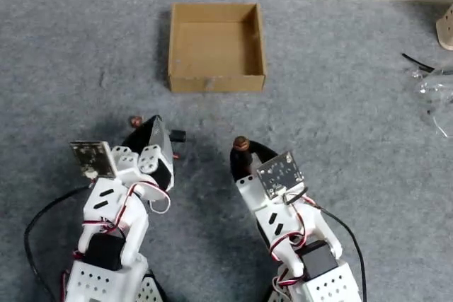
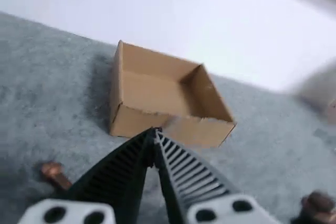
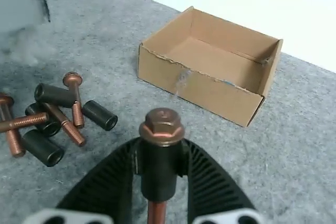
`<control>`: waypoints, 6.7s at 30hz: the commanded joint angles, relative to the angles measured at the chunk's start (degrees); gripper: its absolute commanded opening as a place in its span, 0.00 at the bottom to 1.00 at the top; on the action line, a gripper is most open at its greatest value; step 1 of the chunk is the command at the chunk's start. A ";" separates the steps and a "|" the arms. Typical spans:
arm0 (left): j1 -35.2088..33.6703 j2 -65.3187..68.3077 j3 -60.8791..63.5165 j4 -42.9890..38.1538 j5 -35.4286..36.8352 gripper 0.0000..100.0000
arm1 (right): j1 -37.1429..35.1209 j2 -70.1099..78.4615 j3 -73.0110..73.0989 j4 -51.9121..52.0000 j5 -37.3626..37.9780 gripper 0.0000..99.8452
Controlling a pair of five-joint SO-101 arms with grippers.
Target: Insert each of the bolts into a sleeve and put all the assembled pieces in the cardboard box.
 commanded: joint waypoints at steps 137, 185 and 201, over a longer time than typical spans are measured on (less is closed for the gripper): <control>-8.04 0.04 -2.68 0.70 -12.04 0.01 | -1.89 90.07 -107.03 53.85 -11.43 0.23; -12.70 0.13 -6.02 4.57 -11.60 0.01 | -17.45 130.77 -100.53 20.70 10.37 0.20; -12.53 0.22 -5.93 4.57 -11.60 0.01 | -16.31 135.96 -100.53 18.15 14.59 0.20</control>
